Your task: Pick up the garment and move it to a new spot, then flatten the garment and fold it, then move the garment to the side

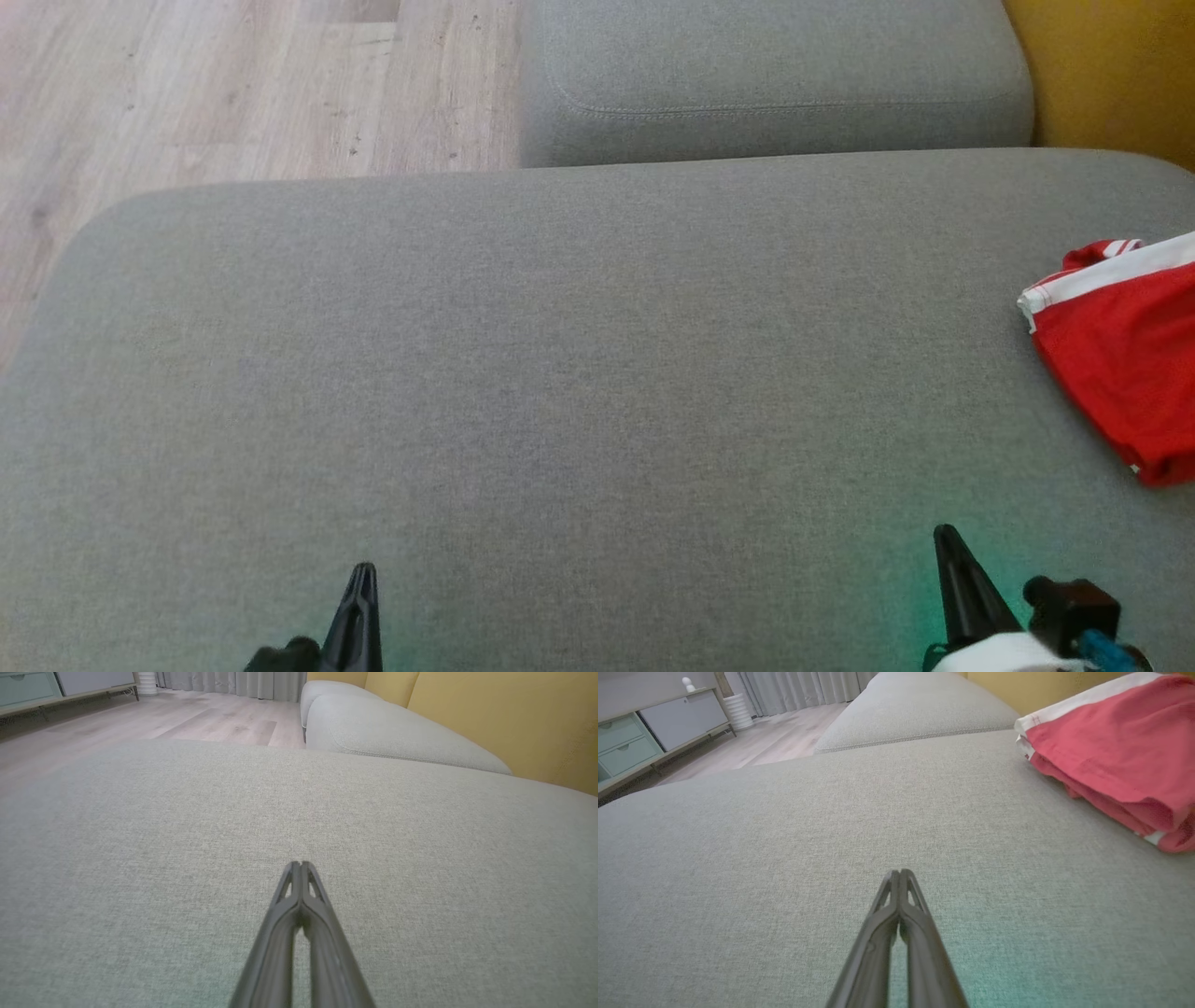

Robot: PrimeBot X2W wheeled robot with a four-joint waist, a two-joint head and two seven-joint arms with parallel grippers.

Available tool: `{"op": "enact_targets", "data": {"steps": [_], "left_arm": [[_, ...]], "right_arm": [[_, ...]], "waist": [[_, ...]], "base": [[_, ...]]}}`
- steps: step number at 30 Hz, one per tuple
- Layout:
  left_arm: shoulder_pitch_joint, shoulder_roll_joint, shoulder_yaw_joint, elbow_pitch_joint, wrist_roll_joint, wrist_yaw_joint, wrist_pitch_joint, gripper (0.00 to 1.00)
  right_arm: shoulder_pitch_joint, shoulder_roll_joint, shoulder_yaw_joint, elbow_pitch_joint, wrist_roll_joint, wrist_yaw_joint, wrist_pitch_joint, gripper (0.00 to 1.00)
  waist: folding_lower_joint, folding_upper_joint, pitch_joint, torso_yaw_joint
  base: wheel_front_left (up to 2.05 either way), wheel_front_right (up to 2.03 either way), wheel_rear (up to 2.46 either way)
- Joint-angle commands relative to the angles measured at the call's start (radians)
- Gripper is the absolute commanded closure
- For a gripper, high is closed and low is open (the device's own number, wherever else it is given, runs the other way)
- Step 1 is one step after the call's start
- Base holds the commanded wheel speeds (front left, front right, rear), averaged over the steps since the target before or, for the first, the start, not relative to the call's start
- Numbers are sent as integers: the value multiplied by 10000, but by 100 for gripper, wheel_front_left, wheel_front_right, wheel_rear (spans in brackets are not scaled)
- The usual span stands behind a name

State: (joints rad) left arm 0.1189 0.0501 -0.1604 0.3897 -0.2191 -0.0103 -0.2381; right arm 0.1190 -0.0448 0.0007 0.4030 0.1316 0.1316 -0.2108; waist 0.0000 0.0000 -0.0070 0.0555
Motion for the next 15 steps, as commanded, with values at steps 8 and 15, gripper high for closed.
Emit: {"op": "enact_targets", "data": {"steps": [8,15], "left_arm": [[-442,8,274,-358,-1039,-125,241,100],[-557,11,425,-426,-1850,-193,444,100]], "right_arm": [[-402,-9,-112,-402,1123,-1,208,100],[-513,-12,-171,-484,1981,-2,392,100]], "waist": [[0,0,8,-38],[0,0,13,-70]], "base": [[0,0,0],[0,0,0]]}}
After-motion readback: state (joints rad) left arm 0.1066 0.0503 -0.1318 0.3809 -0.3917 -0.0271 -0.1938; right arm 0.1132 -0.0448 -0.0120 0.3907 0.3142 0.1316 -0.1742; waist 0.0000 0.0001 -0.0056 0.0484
